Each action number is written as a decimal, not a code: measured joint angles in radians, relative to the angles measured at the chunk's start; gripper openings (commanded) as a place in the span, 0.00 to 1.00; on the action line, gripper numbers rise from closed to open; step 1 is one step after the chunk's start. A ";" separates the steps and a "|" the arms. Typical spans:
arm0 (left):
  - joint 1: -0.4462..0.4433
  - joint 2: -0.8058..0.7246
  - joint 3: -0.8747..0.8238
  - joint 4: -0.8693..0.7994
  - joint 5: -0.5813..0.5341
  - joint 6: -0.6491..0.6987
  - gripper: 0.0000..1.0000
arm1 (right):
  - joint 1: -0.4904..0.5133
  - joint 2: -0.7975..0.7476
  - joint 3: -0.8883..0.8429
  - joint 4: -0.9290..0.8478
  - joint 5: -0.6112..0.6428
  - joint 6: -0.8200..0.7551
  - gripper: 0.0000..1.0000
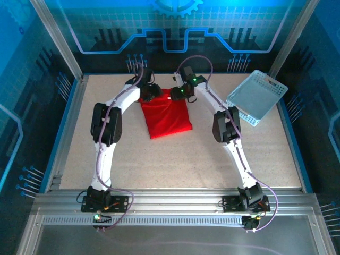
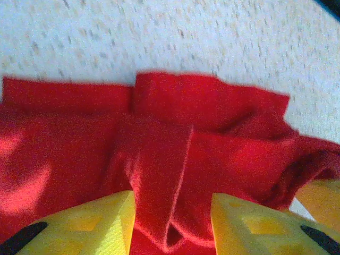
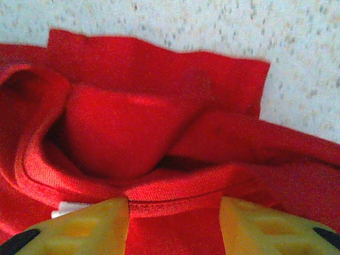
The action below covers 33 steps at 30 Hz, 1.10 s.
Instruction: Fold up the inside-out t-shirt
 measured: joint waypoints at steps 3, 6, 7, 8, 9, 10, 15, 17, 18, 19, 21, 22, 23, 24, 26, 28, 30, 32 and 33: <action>0.031 0.056 0.063 -0.008 0.000 -0.002 0.40 | -0.002 0.030 0.049 0.011 -0.009 0.014 0.50; 0.063 0.104 0.120 -0.030 0.000 -0.002 0.40 | -0.007 0.061 0.104 0.027 -0.034 0.034 0.50; 0.075 0.116 0.137 -0.042 0.000 -0.002 0.40 | -0.010 0.074 0.129 0.035 -0.045 0.043 0.50; 0.086 0.123 0.152 -0.053 -0.001 -0.002 0.40 | -0.015 0.084 0.150 0.044 -0.054 0.054 0.51; 0.095 0.126 0.160 -0.061 -0.001 -0.002 0.41 | -0.019 0.089 0.163 0.050 -0.062 0.064 0.52; 0.105 0.126 0.169 -0.071 -0.005 0.000 0.41 | -0.025 0.089 0.171 0.055 -0.072 0.072 0.53; 0.134 0.113 0.169 -0.098 -0.043 0.016 0.42 | -0.067 0.087 0.193 0.079 -0.116 0.098 0.54; 0.138 0.071 0.104 -0.097 -0.066 0.024 0.45 | -0.088 0.084 0.193 0.070 -0.131 0.097 0.53; 0.138 0.046 0.068 -0.096 -0.073 0.029 0.48 | -0.095 0.082 0.193 0.063 -0.131 0.093 0.53; 0.136 0.011 0.022 -0.094 -0.082 0.037 0.51 | -0.102 0.074 0.183 0.055 -0.130 0.085 0.53; 0.124 -0.044 -0.027 -0.098 -0.107 0.067 0.58 | -0.112 0.044 0.140 0.042 -0.116 0.067 0.54; 0.112 -0.063 -0.031 -0.099 -0.123 0.090 0.58 | -0.114 0.024 0.110 0.036 -0.104 0.055 0.55; 0.098 -0.075 -0.026 -0.097 -0.138 0.112 0.60 | -0.116 0.005 0.084 0.030 -0.095 0.046 0.55; 0.082 -0.079 -0.013 -0.103 -0.149 0.132 0.61 | -0.116 -0.008 0.065 0.025 -0.087 0.039 0.55; 0.042 -0.080 0.023 -0.102 -0.164 0.180 0.67 | -0.115 -0.028 0.040 0.015 -0.076 0.029 0.56; 0.006 -0.074 0.055 -0.114 -0.173 0.218 0.71 | -0.114 -0.032 0.034 0.007 -0.069 0.025 0.57; -0.027 -0.051 0.104 -0.125 -0.181 0.258 0.74 | -0.114 -0.032 0.030 0.004 -0.061 0.025 0.57; -0.050 -0.008 0.170 -0.148 -0.193 0.289 0.75 | -0.114 -0.032 0.023 -0.002 -0.059 0.025 0.58; -0.055 0.014 0.200 -0.158 -0.201 0.299 0.75 | -0.114 -0.032 0.021 -0.005 -0.059 0.026 0.59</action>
